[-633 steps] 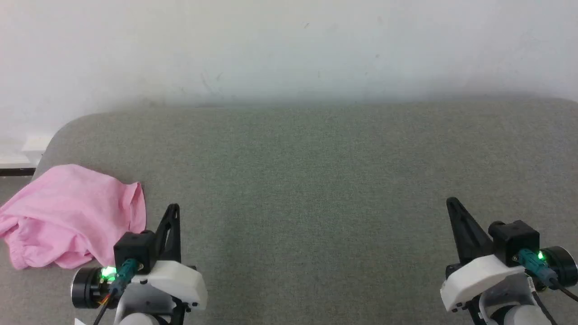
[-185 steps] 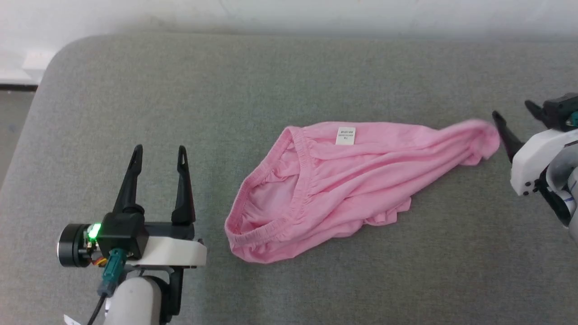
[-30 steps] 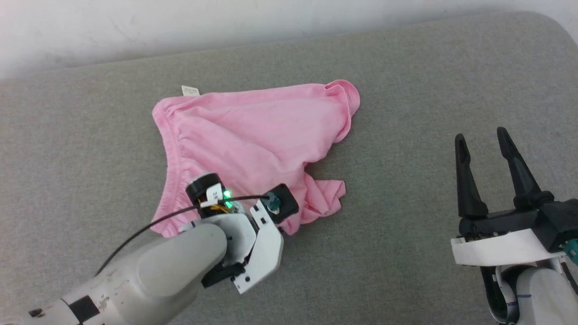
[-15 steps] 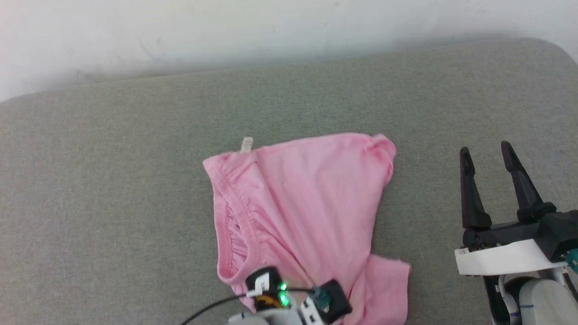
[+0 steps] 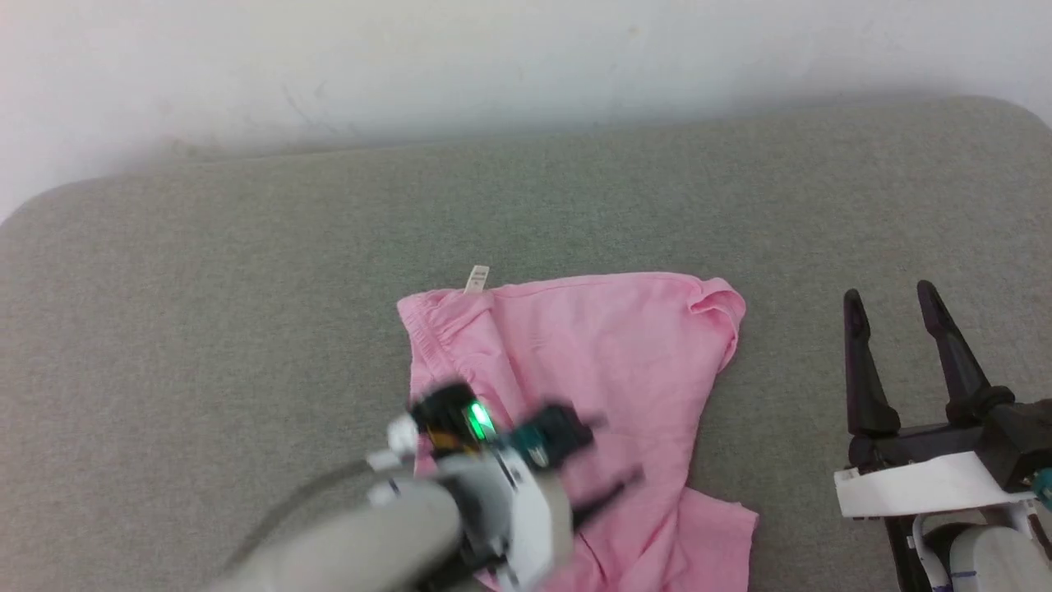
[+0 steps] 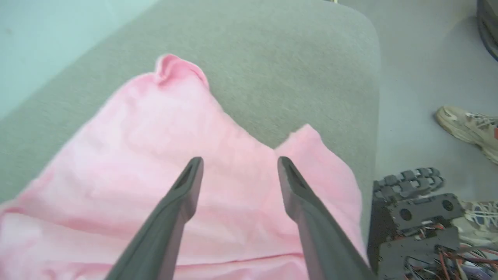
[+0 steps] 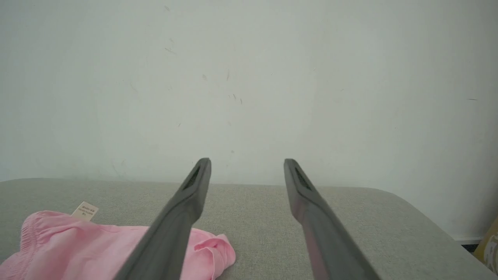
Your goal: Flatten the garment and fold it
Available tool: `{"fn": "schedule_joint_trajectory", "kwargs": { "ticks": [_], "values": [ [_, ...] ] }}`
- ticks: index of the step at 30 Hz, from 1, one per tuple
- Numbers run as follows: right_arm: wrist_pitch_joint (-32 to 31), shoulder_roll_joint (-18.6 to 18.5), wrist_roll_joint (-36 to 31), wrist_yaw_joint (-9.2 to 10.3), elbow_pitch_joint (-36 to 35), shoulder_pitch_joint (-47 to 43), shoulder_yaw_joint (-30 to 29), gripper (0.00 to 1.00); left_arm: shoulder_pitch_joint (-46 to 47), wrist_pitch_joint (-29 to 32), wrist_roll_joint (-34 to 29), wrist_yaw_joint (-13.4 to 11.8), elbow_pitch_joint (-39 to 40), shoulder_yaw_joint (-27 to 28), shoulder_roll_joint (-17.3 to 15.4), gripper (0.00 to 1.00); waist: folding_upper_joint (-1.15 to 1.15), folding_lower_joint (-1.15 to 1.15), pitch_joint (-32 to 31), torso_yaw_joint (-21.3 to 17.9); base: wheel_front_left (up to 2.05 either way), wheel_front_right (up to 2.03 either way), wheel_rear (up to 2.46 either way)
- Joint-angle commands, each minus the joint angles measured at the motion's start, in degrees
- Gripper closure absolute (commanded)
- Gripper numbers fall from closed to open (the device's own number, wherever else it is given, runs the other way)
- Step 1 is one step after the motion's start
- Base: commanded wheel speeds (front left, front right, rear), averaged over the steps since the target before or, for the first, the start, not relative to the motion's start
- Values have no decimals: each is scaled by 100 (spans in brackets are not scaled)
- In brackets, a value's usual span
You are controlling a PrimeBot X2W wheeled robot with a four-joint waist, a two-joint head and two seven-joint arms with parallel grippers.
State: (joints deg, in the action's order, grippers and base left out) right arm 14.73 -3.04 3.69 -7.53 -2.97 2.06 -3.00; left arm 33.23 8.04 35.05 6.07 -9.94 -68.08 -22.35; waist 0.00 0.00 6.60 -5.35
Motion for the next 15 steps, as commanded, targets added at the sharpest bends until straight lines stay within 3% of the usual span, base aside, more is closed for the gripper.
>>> {"fn": "schedule_joint_trajectory", "kwargs": {
  "ticks": [1,6,15],
  "values": [
    [27,16,23,4,-1,-41,24,0,406,-93,-32,-159,224,369,-276,0,0,0,-56,64,0,0,0],
    [27,16,43,4,-14,1,56,0,959,-72,6,-274,243,884,-668,0,0,0,1,58,0,0,0],
    [27,16,140,4,5,127,67,0,1793,984,826,11,-837,1237,-975,0,0,0,274,-168,0,0,0]
  ]
}}
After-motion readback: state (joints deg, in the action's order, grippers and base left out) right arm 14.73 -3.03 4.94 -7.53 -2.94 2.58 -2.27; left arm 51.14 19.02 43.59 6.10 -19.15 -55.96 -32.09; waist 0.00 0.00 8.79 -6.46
